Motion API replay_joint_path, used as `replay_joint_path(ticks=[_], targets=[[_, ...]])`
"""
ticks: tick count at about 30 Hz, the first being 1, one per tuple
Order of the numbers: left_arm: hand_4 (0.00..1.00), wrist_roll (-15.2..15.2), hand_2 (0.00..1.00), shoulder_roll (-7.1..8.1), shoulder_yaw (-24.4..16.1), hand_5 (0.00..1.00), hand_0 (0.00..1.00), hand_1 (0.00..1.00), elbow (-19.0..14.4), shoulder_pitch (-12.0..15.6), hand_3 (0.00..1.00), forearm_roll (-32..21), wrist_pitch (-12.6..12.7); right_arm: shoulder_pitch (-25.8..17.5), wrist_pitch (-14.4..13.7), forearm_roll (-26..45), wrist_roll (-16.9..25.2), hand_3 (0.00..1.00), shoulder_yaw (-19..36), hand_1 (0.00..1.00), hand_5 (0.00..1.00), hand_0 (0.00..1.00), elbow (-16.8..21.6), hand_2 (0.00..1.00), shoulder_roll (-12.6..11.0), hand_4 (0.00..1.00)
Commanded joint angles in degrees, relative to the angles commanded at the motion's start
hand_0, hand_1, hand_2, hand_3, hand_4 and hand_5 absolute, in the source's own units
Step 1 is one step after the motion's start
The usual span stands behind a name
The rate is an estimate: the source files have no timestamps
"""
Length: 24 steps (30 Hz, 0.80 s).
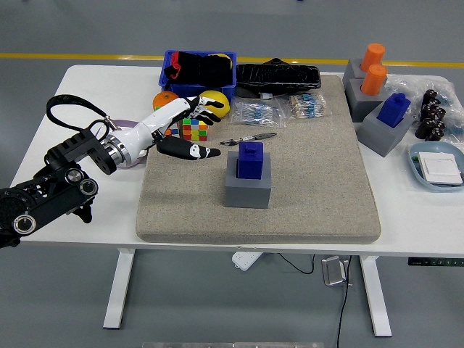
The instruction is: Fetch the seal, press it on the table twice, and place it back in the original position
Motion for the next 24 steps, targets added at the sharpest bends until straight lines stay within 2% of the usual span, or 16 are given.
replay_joint_path(ticks=[3, 11, 12, 14, 24], targets=[[0.998, -0.1, 0.766, -0.69, 0.3, 0.092, 0.847, 0.770, 0.3, 0.3, 0.847, 0.0, 0.3, 0.0, 0.0, 0.0, 0.0, 0.709, 0.0, 0.766, 0.385, 0.836, 0.0, 0.757, 0.1, 0.765], [0.998, -1.3, 0.748, -4.89, 0.5, 0.064, 0.843, 0.759, 3.0, 1.0, 0.835, -0.8, 3.5, 0.0, 0.0, 0.1, 0.0, 0.711, -0.3, 0.766, 0.381, 0.836, 0.2, 0.757, 0.0, 0.763], [0.998, -1.4, 0.736, -5.36, 0.4, 0.045, 0.812, 0.749, 3.4, 1.1, 0.819, -0.7, 3.8, 0.0, 0.0, 0.1, 0.0, 0.710, -0.3, 0.766, 0.380, 0.836, 0.2, 0.757, 0.0, 0.762], [0.998, -1.6, 0.736, -6.37, -0.1, 0.045, 0.812, 0.749, 4.3, 1.4, 0.819, -1.2, 4.2, 0.1, 0.0, 0.2, 0.0, 0.710, -0.4, 0.766, 0.380, 0.836, 0.2, 0.757, 0.0, 0.762], [0.998, 0.7, 0.767, -9.40, 0.0, 0.040, 0.823, 0.761, 7.4, 1.4, 0.839, -1.1, 3.7, 0.2, 0.1, 0.2, 0.0, 0.710, -0.7, 0.766, 0.377, 0.836, 0.3, 0.757, 0.2, 0.760]])
